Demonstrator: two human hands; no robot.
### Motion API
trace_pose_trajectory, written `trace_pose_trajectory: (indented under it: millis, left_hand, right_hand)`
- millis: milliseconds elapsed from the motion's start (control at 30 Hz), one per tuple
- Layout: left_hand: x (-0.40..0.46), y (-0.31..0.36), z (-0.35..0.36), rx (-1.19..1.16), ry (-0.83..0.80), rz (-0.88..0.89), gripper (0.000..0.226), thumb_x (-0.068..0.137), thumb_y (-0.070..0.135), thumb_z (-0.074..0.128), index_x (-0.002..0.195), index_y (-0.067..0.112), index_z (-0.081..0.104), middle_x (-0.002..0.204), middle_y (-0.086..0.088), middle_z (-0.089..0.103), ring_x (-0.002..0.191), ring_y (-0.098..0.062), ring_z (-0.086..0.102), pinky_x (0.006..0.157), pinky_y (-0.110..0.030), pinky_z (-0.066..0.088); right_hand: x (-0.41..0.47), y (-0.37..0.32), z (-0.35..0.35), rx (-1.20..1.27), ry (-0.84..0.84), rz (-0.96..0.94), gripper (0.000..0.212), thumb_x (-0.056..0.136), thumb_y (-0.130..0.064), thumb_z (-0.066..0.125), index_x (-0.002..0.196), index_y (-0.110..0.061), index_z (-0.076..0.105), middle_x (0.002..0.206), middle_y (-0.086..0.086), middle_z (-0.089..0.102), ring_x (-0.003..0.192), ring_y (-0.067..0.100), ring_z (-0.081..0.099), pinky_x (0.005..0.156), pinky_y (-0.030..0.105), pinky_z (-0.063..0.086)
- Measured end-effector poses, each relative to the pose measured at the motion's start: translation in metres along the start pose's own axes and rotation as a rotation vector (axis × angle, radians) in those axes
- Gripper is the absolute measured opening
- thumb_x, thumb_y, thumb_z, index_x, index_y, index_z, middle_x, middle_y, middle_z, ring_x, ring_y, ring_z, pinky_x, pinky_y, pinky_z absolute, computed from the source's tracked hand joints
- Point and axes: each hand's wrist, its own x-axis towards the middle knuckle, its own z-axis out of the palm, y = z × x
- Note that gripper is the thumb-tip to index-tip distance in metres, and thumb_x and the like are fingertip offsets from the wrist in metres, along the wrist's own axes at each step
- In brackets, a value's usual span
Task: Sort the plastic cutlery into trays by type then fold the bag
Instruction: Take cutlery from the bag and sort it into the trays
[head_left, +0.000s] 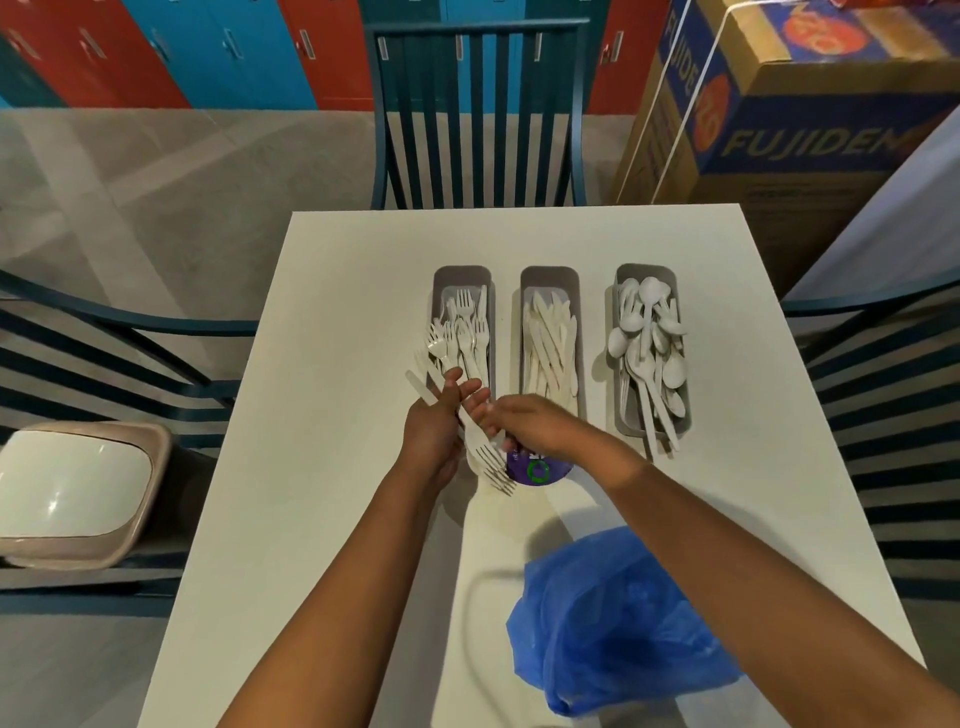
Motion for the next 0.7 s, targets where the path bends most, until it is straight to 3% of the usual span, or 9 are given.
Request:
trace_pose_trajectory:
  millis: [67, 167, 267, 400, 500, 633, 700]
  left_hand:
    - [0.002, 0.002, 0.002, 0.008, 0.014, 0.052, 0.033, 0.101, 0.014, 0.04, 0.131, 0.003, 0.047, 0.092, -0.006, 0.063, 0.082, -0.014, 0.064, 0.062, -0.017, 0.057]
    - [0.004, 0.004, 0.006, 0.035, 0.013, 0.087, 0.027, 0.1, 0.016, 0.041, 0.124, 0.009, 0.051, 0.093, -0.004, 0.064, 0.084, -0.013, 0.065, 0.073, -0.02, 0.056]
    - [0.004, 0.002, 0.006, 0.135, -0.019, 0.084, 0.02, 0.1, 0.013, 0.042, 0.118, 0.013, 0.052, 0.093, -0.004, 0.064, 0.084, -0.015, 0.063, 0.082, -0.028, 0.052]
    - [-0.006, -0.01, 0.003, 0.444, -0.106, 0.061, 0.022, 0.091, 0.006, 0.05, 0.106, 0.012, 0.064, 0.103, -0.015, 0.069, 0.095, -0.026, 0.064, 0.093, -0.042, 0.05]
    - [-0.01, -0.016, 0.003, 0.452, -0.02, 0.096, 0.021, 0.091, 0.005, 0.053, 0.107, 0.012, 0.065, 0.099, -0.017, 0.069, 0.084, -0.024, 0.064, 0.081, -0.037, 0.054]
    - [-0.011, -0.016, 0.002, 0.432, 0.055, 0.118, 0.011, 0.094, 0.012, 0.054, 0.087, 0.011, 0.063, 0.068, -0.006, 0.061, 0.062, -0.017, 0.053, 0.054, -0.023, 0.046]
    - [-0.008, -0.015, 0.0, 0.455, 0.104, 0.139, 0.019, 0.095, 0.015, 0.052, 0.079, 0.012, 0.063, 0.067, -0.002, 0.063, 0.064, -0.019, 0.057, 0.058, -0.028, 0.05]
  right_hand:
    - [-0.005, -0.002, 0.014, -0.05, -0.057, -0.037, 0.032, 0.1, -0.022, 0.042, 0.068, -0.023, 0.047, 0.067, -0.002, 0.046, 0.06, 0.01, 0.043, 0.057, 0.024, 0.037]
    - [-0.006, -0.001, 0.026, -0.147, 0.088, -0.116, 0.034, 0.101, -0.019, 0.038, 0.067, -0.02, 0.042, 0.067, 0.0, 0.044, 0.066, 0.018, 0.043, 0.058, 0.028, 0.033]
    - [-0.003, 0.001, 0.029, -0.136, 0.249, -0.152, 0.027, 0.101, -0.016, 0.035, 0.093, -0.008, 0.059, 0.085, 0.008, 0.056, 0.081, 0.019, 0.047, 0.061, 0.027, 0.033]
    - [0.001, 0.001, 0.025, -0.087, 0.422, -0.12, 0.029, 0.101, -0.014, 0.035, 0.109, -0.002, 0.06, 0.083, 0.004, 0.054, 0.083, 0.018, 0.047, 0.057, 0.025, 0.03]
    - [0.003, 0.004, 0.025, -0.097, 0.423, -0.115, 0.026, 0.1, -0.015, 0.038, 0.101, -0.003, 0.061, 0.086, 0.012, 0.056, 0.081, 0.02, 0.05, 0.062, 0.025, 0.031]
    - [0.004, 0.011, 0.025, -0.073, 0.435, -0.107, 0.019, 0.099, -0.018, 0.041, 0.084, -0.014, 0.053, 0.077, 0.007, 0.055, 0.073, 0.024, 0.054, 0.056, 0.024, 0.039]
    - [0.006, 0.013, 0.025, -0.039, 0.469, -0.092, 0.023, 0.098, -0.019, 0.042, 0.078, -0.015, 0.053, 0.074, 0.005, 0.056, 0.067, 0.023, 0.055, 0.054, 0.028, 0.041]
